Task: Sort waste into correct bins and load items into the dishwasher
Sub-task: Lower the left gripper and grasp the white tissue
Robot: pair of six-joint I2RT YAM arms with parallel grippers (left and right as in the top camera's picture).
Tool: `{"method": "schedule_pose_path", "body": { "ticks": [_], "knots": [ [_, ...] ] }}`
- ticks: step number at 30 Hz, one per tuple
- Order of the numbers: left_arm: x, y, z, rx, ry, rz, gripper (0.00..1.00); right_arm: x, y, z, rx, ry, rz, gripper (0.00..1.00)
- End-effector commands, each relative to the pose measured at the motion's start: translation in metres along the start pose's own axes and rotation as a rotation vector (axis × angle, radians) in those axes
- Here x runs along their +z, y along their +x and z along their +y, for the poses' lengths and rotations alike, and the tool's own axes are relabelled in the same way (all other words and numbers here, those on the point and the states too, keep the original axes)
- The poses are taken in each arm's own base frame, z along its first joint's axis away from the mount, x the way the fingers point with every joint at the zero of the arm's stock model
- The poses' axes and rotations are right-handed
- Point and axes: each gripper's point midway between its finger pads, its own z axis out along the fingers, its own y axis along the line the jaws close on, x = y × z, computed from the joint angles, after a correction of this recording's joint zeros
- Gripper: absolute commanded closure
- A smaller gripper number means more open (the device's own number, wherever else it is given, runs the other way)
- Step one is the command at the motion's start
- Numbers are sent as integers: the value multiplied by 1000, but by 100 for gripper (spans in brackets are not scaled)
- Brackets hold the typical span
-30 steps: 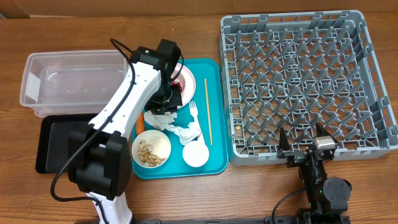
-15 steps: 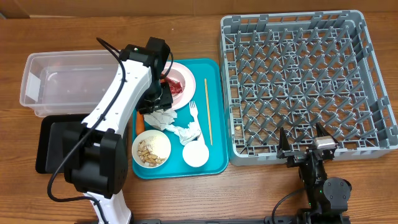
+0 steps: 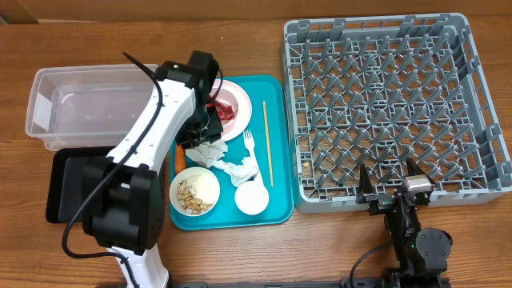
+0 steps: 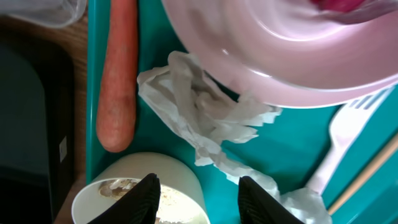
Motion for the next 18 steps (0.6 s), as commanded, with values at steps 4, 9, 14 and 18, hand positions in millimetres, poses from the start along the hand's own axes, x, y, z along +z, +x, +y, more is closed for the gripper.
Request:
{"method": "schedule_pose_path", "body": {
  "ticks": [4, 9, 14, 18],
  "knots": [
    [13, 4, 4, -22, -31, 20, 57, 0, 2, 2, -7, -8, -4, 0],
    [14, 1, 1, -22, -19, 5, 56, 0, 2, 2, -7, -8, -4, 0],
    [19, 0, 1, -36, -15, -1, 54, 0, 2, 2, -7, -8, -4, 0],
    [23, 0, 1, -36, -16, -1, 54, 0, 2, 2, -7, -8, -4, 0]
  ]
}}
